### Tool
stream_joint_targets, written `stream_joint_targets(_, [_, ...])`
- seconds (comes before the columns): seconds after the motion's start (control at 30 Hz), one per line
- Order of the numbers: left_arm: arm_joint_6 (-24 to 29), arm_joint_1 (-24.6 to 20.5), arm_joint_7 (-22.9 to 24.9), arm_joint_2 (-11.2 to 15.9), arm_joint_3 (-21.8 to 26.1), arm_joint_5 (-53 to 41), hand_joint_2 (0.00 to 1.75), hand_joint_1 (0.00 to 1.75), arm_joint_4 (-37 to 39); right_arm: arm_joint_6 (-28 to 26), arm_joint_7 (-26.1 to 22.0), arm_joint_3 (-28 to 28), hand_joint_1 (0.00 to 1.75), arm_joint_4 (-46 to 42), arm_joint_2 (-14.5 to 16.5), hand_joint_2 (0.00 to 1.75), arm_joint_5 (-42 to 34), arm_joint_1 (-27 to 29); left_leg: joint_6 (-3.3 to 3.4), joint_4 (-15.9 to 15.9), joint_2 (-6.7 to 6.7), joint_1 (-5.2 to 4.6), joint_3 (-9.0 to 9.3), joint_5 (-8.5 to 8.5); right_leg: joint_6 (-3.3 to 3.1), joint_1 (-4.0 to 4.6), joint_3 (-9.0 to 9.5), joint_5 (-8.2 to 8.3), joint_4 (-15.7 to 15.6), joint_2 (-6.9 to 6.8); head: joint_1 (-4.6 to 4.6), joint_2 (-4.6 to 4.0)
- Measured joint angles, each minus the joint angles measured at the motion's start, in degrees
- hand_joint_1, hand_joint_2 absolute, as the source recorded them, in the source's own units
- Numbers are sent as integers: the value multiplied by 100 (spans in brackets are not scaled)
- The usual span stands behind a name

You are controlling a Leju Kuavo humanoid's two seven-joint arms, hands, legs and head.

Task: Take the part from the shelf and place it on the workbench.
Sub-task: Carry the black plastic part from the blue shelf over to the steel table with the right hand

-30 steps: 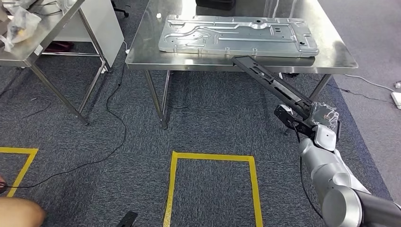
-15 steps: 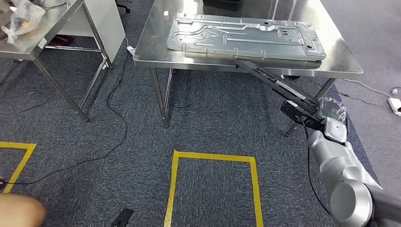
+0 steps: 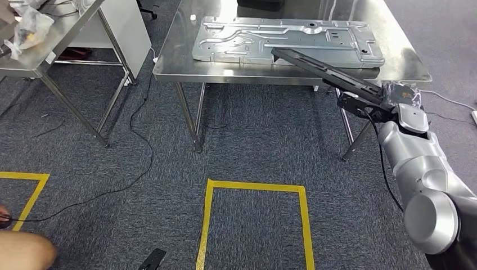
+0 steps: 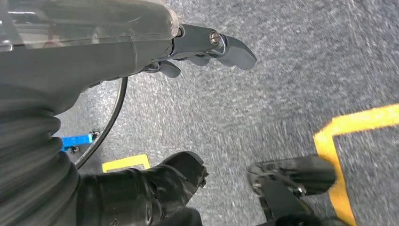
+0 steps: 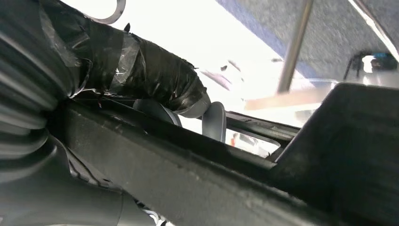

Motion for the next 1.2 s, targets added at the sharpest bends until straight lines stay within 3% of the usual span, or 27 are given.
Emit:
stream_joint_targets(0.07, [-9,3,7,-4,-17,0,175,0,0,58,-23,66,175,1,23,175,-2,-75,-21,686,13,14,-325,-233,-18,19,3,-7,5,-5,-1,0])
stream_joint_targets(0.1, [-11,6,11,-7,-24,0,175,0,0,69,-38,87,175,1,35,175,-2,-92,-22,769,14,17,-372,-195,-22,26,9,-12,10,-6,-1,0])
stream_joint_targets(0.13, [-11,6,13,-8,-30,0,175,0,0,70,-55,107,175,1,46,175,-2,-99,-15,622,15,20,-309,-50,-22,31,18,-19,15,-5,-1,0])
stream_joint_targets(0.2, [-19,-2,13,-8,-43,0,175,0,0,58,-89,134,175,2,72,175,-2,-97,22,-140,18,19,40,349,-5,36,35,-43,31,-2,-1,0])
stream_joint_targets(0.23, [-32,-10,10,-8,-49,0,175,0,0,39,-99,143,175,3,80,175,-2,-93,42,-495,17,11,202,470,13,46,30,-54,45,-2,0,0])
stream_joint_targets(0.3, [-66,-20,7,-12,-58,1,175,0,0,-7,-103,152,175,5,93,175,-2,-64,72,-814,12,-6,338,516,62,68,8,-58,52,-1,3,0])
stream_joint_targets(0.4, [-91,-25,4,-18,-62,2,175,0,0,-46,-95,158,175,6,110,175,-4,9,151,-878,7,5,367,538,148,64,-18,-100,77,0,5,0])
stream_joint_targets(0.47, [-97,-41,-1,-21,-63,4,175,0,0,-59,-95,160,175,8,111,175,-6,41,219,-928,9,27,396,559,194,49,-188,-324,450,4,8,0])
stream_joint_targets(0.53, [-107,-50,-10,-23,-64,8,175,0,0,-78,-93,160,175,16,110,175,-14,73,260,-932,7,24,402,543,233,42,-557,-641,1212,6,9,0])
stream_joint_targets(0.57, [-113,-47,-15,-24,-64,9,175,0,0,-88,-92,160,175,22,109,175,-19,99,270,-928,6,22,408,529,248,39,-731,-721,1531,6,9,0])
stream_joint_targets(0.6, [-118,-42,-19,-24,-64,10,175,0,0,-94,-91,160,175,28,108,175,-22,132,276,-924,5,21,420,512,256,36,-826,-699,1670,5,9,0])
stream_joint_targets(0.63, [-120,-37,-21,-27,-64,11,175,0,0,-99,-91,160,175,33,105,175,-26,162,272,-917,3,21,438,495,255,34,-802,-562,1567,5,10,0])
stream_joint_targets(0.7, [-124,-32,-26,-37,-64,8,175,0,0,-109,-93,160,175,36,99,175,-33,196,244,-900,2,21,484,450,229,32,-493,-135,834,2,10,0])
stream_joint_targets(0.77, [-125,-39,-38,-47,-64,4,175,0,0,-143,-101,160,175,36,87,175,-36,197,198,-881,2,2,490,414,189,62,-197,71,195,3,9,0])
stream_joint_targets(0.83, [-125,-41,-50,-49,-64,3,175,0,0,-176,-102,160,175,36,68,175,-38,208,149,-889,3,-13,489,399,141,95,-118,37,50,9,10,0])
stream_joint_targets(0.93, [-124,-42,-55,-48,-65,2,175,0,0,-186,-96,160,175,31,44,175,-40,247,66,-774,11,-17,472,298,43,50,-46,13,-4,13,9,0])
stream_joint_targets(1.0, [-122,-46,-56,-48,-68,2,175,0,0,-189,-103,160,175,27,40,175,-41,260,24,-208,19,-5,196,43,-27,37,25,-22,-30,7,8,0])
stream_joint_targets(1.07, [-122,-36,-55,-48,-71,2,175,0,0,-189,-99,160,175,28,40,175,-42,274,6,557,21,4,-243,-204,-66,48,83,-80,-25,10,8,0])
stream_joint_targets(1.1, [-122,-26,-55,-49,-72,2,175,0,0,-188,-96,160,175,28,40,175,-42,287,4,752,21,6,-392,-192,-69,53,124,-118,-19,16,8,0])
stream_joint_targets(1.13, [-123,-17,-54,-49,-73,2,175,0,0,-185,-92,160,175,28,40,175,-42,300,10,727,21,5,-437,-55,-65,57,176,-163,-12,23,8,0])
stream_joint_targets(1.2, [-122,-10,-54,-48,-74,2,175,0,0,-181,-91,160,175,28,40,175,-42,320,57,62,21,-2,-234,479,-43,63,315,-276,-2,31,9,0])
